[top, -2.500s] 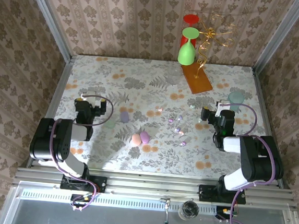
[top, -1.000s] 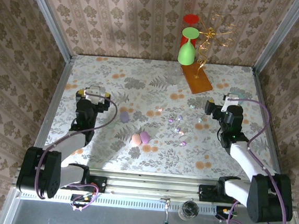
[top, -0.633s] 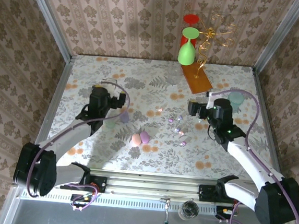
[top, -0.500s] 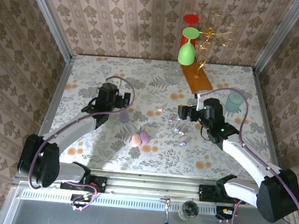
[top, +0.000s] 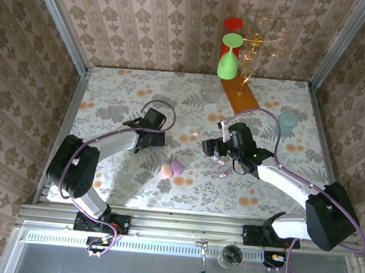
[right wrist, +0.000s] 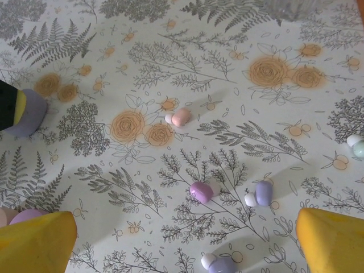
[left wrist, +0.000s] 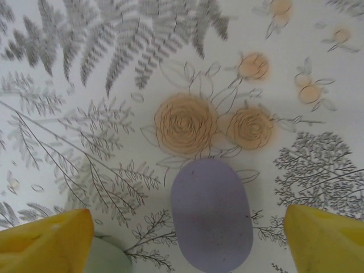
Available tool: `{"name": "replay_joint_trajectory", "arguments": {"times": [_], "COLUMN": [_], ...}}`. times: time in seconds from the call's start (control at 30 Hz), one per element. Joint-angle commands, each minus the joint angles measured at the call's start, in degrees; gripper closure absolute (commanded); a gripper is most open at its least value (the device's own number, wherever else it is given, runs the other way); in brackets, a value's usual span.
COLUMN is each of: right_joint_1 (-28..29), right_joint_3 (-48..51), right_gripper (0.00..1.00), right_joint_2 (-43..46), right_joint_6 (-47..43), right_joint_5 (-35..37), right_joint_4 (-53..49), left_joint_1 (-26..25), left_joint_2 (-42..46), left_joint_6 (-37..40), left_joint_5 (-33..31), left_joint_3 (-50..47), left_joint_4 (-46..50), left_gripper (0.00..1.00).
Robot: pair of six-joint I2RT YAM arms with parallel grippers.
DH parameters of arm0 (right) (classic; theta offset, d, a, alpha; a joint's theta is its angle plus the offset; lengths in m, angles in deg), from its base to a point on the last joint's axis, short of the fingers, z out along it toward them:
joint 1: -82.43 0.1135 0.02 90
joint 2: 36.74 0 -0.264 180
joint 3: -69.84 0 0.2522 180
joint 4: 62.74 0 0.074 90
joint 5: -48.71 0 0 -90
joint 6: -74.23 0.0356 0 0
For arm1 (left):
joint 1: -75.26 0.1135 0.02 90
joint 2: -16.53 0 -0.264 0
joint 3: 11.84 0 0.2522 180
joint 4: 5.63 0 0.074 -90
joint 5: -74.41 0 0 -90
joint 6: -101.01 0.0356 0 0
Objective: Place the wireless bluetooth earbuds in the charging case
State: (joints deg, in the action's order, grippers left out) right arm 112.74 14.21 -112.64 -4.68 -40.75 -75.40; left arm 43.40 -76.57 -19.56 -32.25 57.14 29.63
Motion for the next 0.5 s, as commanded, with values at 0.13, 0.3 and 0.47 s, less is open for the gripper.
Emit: {"name": "replay_joint_trajectory", "arguments": {"times": [0.13,0.3,0.47], "right_joint_1": [1.2,1.34,1.42], "right_joint_3": [-1.79,-2.41,-3.65], "right_gripper": [0.0,0.0,0.0], "right_joint_2": [-1.75,-2.4,-3.18], "right_joint_6": [0.7,0.16,-0.28], "right_joint_5": [-1.58,-1.85,-1.7], "right_joint_4": [1.54,0.77,0.16], "left_joint_1": [2.24,2.24,2.24], "left_joint_2": [-6.33,-11.41,-14.26], "left_joint_6": [-5.21,-9.15,-10.77], "left_joint_5": [4.84,6.1,6.7], "left_joint_3": [6.92,12.53,13.98], "left_joint_4": [4.11,9.26,10.67], "left_gripper": [0.22,0.25,0.32]}}
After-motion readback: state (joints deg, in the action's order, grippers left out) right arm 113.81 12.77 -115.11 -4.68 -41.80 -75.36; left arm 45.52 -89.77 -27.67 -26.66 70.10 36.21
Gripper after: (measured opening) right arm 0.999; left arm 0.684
